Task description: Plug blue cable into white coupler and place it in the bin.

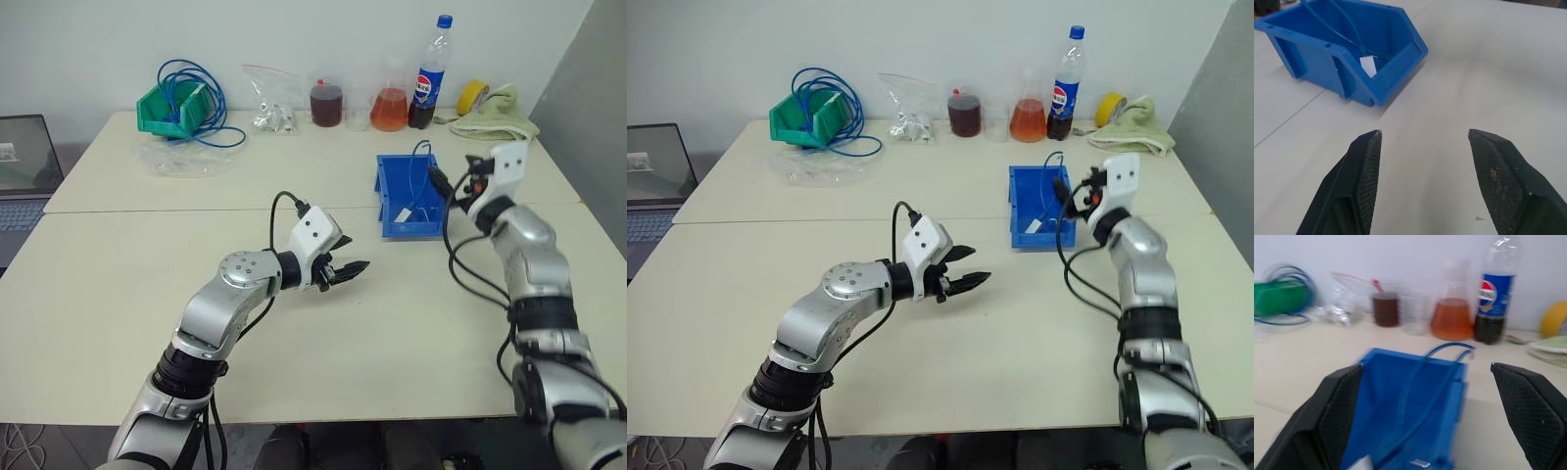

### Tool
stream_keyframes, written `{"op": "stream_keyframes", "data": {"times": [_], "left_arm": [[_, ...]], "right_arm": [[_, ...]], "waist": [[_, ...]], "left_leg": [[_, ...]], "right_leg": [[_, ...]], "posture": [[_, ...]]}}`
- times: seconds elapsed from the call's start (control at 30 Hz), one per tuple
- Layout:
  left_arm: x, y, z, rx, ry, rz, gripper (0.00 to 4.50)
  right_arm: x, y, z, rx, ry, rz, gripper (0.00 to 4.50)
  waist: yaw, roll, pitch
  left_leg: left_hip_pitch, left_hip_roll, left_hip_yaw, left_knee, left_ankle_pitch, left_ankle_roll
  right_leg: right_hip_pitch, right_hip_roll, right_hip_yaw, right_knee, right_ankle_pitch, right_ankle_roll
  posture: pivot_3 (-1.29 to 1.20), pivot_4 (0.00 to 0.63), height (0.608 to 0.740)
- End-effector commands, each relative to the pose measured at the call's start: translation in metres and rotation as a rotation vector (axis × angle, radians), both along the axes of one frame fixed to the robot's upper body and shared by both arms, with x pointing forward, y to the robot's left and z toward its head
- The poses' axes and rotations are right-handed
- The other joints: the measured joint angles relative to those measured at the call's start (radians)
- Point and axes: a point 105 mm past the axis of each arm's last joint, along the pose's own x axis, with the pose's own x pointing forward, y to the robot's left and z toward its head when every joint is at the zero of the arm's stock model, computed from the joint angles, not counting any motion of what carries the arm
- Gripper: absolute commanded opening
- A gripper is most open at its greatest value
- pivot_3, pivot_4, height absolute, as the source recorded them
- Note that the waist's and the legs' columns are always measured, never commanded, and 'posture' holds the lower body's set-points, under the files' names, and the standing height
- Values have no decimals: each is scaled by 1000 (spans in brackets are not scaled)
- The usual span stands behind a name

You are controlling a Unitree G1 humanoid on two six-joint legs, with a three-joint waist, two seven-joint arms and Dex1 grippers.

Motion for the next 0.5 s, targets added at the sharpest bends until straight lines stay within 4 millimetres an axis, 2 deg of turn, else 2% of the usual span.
{"op": "stream_keyframes", "data": {"times": [0.03, 0.07, 0.13, 0.2, 0.23, 0.37, 0.5], "left_arm": [[-3, 6, 12, -30, -93, 33, 2956], [-3, 8, 11, -33, -93, 42, 2956], [-2, 19, 9, -67, -111, 122, 2956], [1, 31, 5, -89, -116, 216, 2956], [2, 36, 3, -87, -124, 247, 2956], [9, 59, -3, -81, -220, 464, 2956], [11, 87, -10, -129, -271, 696, 2956]], "right_arm": [[-57, 22, 18, 32, -101, 180, 4447], [-63, 24, 13, 36, -86, 190, 4447], [-89, 38, -19, -16, -7, 248, 4447], [-101, 44, -42, -24, 57, 233, 4447], [-101, 44, -50, -36, 64, 199, 4447], [-101, 43, -81, -45, 80, 40, 4447], [-95, 37, -93, -17, 43, -110, 4447]], "waist": [[2, 0, 0], [0, 0, 0], [1, 0, 0], [3, -2, 1], [2, -1, 2], [-2, 0, 2], [0, 0, 2]], "left_leg": [[0, -2, -1, -1, 0, 0], [0, -2, -2, 0, 0, 0], [5, -3, -2, 3, -2, 4], [13, -2, -3, 2, -2, 4], [20, -2, -3, 1, -2, 5], [21, -3, -3, 1, -2, 4], [21, -1, -5, 0, -2, 4]], "right_leg": [[0, 0, 0, 0, 0, 0], [0, 0, 1, 1, 0, 0], [6, 0, 3, 1, 3, 4], [14, 1, 2, 0, 2, 4], [20, 2, 1, -1, 1, 3], [19, 5, 3, 1, 1, 3], [18, 8, 3, 1, 1, 2]], "posture": [[0, 150, 740], [0, 150, 740], [0, 150, 740], [0, 150, 740], [0, 150, 740], [0, 150, 740], [0, 150, 740]]}}
